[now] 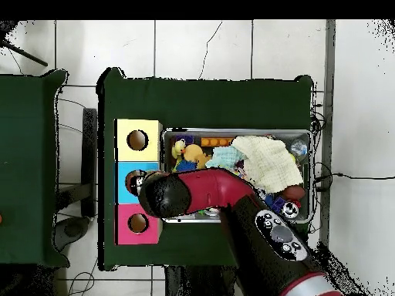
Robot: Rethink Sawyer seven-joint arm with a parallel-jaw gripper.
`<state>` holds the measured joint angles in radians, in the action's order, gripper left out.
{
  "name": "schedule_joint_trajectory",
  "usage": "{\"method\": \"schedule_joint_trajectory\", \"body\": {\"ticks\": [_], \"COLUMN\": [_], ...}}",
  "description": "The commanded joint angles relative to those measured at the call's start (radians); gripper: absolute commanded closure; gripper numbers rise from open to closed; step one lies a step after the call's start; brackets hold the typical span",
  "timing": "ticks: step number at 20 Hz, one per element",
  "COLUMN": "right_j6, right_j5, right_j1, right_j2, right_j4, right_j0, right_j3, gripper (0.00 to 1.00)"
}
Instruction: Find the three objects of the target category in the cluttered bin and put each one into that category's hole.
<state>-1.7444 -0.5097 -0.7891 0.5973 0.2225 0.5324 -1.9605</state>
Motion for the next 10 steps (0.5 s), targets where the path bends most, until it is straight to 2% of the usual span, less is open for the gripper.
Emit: {"method": "schedule_joint_trajectory", "body": {"ticks": [1, 4, 7, 10], "right_j6": [0.088, 0.109, 0.102, 0.096], "right_j5": [-0.187, -0.242, -0.311, -0.338], "right_j1": [-0.056, -0.097, -0.143, -0.163], "right_j2": [0.038, 0.033, -0.026, -0.060], "right_j4": [-0.013, 0.008, 0.075, 0.140], "right_j0": [0.094, 0.107, 0.079, 0.068], "right_j3": [-0.016, -0.009, 0.031, 0.051], "gripper": [0.00, 0.00, 0.00, 0.00]}}
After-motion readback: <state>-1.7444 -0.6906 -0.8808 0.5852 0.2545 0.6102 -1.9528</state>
